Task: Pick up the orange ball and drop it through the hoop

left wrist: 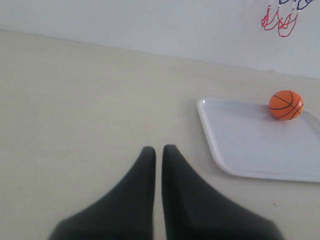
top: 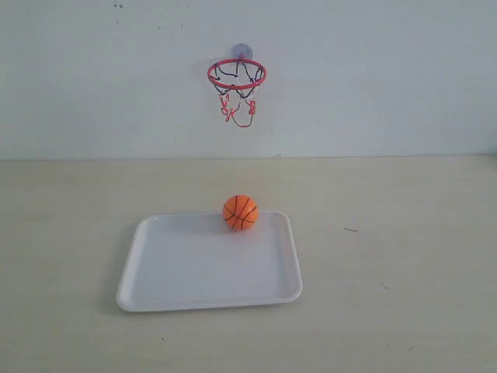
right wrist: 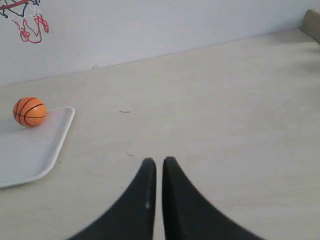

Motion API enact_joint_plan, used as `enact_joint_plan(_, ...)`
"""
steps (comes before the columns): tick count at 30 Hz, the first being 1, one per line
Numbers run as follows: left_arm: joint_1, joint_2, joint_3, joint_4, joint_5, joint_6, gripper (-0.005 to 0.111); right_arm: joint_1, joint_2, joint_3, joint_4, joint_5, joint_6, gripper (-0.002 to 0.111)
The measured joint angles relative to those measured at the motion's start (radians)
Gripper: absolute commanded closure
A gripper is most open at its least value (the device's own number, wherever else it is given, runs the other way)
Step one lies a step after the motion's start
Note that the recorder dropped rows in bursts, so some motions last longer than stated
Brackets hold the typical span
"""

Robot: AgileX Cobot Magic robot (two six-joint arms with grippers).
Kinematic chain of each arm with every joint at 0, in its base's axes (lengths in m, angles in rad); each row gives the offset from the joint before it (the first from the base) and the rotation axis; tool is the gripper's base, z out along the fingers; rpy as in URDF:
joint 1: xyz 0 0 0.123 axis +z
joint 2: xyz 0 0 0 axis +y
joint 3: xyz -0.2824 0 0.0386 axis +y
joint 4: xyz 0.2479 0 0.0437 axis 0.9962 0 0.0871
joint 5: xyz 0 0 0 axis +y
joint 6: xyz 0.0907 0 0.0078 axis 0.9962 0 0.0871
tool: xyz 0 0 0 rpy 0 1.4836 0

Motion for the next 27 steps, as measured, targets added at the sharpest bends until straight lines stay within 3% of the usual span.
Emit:
enact_joint_plan(10,0.0,0.0,0.0,0.0,0.0,0.0,0.103,0.0,0.0,0.0,-0.009,-0.039,-0.022,0.104)
enact_joint_plan(16,0.0,0.0,0.0,0.0,0.0,0.0,0.103,0.0,0.0,0.0,-0.009,-0.43,-0.022,0.104)
enact_joint_plan(18,0.0,0.0,0.0,0.0,0.0,0.0,0.103,0.0,-0.002,0.0,-0.003,-0.728,-0.03,0.104)
enact_joint_plan(20,0.0,0.0,0.0,0.0,0.0,0.0,0.103,0.0,-0.002,-0.005,0.008,-0.896,-0.045,0.104)
enact_joint_plan(23,0.0,0.0,0.0,0.0,0.0,0.0,0.103,0.0,0.02,-0.118,0.03,-0.818,-0.047,0.104)
enact_joint_plan(27,0.0,0.0,0.0,0.0,0.0,0.0,0.103,0.0,0.221,-0.318,0.034,-0.545,-0.047,0.104)
